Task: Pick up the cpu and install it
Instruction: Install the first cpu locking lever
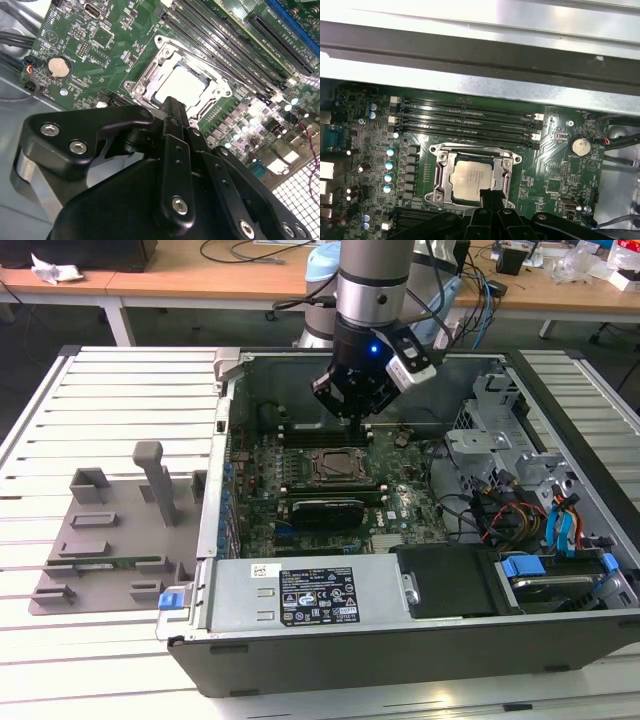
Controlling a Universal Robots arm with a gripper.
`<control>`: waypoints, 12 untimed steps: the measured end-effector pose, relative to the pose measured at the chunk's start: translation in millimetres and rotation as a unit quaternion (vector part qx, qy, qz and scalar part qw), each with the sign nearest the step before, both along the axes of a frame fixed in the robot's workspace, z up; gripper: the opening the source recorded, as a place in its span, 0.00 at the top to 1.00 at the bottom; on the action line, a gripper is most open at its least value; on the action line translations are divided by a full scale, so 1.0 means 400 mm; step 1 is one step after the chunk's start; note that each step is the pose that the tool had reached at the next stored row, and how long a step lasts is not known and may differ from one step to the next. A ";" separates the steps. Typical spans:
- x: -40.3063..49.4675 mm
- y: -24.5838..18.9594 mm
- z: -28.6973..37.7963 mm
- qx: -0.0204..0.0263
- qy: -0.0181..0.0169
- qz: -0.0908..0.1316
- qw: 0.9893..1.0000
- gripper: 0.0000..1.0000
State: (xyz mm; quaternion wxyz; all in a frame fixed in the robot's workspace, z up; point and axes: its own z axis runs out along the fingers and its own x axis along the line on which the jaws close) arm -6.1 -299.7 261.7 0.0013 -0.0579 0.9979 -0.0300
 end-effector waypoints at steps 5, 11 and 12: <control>0.000 0.000 0.011 0.000 0.000 0.000 1.000 0.89; 0.000 0.000 0.013 0.000 0.000 0.000 1.000 0.89; 0.000 0.000 0.013 0.000 0.000 0.000 1.000 0.89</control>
